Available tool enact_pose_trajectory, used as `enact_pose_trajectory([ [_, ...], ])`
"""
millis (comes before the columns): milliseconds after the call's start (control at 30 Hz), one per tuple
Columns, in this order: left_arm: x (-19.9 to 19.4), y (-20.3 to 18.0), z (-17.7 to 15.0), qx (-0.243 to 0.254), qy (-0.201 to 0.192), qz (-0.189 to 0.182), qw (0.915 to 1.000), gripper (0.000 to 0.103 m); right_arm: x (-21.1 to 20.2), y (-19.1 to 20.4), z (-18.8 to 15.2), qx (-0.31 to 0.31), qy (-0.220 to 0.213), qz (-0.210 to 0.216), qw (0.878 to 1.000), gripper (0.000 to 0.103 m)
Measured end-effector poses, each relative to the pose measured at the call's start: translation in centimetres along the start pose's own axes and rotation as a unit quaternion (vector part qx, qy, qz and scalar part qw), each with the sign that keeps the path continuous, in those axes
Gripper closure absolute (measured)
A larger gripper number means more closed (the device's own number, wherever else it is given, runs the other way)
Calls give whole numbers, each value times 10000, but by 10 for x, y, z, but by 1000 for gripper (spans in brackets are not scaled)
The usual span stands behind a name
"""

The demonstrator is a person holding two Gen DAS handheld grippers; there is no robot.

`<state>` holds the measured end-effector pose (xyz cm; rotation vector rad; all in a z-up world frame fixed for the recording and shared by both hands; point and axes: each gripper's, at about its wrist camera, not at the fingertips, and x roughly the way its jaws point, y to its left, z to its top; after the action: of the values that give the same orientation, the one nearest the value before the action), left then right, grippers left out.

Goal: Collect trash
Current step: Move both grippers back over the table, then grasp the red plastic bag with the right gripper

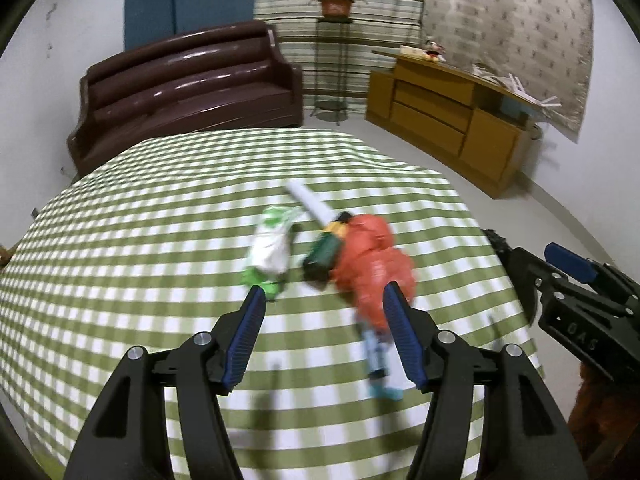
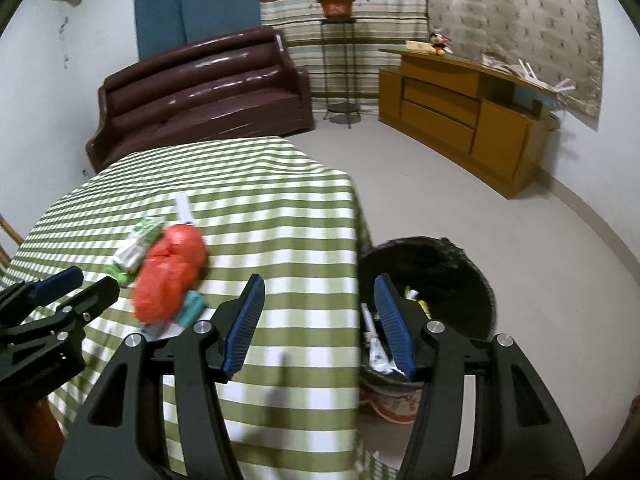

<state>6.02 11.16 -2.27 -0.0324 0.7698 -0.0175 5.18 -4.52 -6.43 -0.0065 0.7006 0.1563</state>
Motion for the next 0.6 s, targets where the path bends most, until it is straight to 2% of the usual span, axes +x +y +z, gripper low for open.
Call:
enact_pose_trajectory([
  [200, -5, 32, -5, -186, -4, 244, 9995, 42, 9, 39, 5, -163, 43, 304, 9994, 47],
  [267, -5, 44, -8, -248, 9, 316, 9992, 41, 12, 51, 6, -216, 56, 407, 9989, 42],
  [400, -4, 61, -11, -388, 57, 424, 9983, 41, 21, 75, 8, -367, 123, 539, 9978, 41],
  [600, 0, 82, -16, -535, 130, 515, 9972, 41, 38, 95, 11, -486, 270, 582, 9968, 41],
])
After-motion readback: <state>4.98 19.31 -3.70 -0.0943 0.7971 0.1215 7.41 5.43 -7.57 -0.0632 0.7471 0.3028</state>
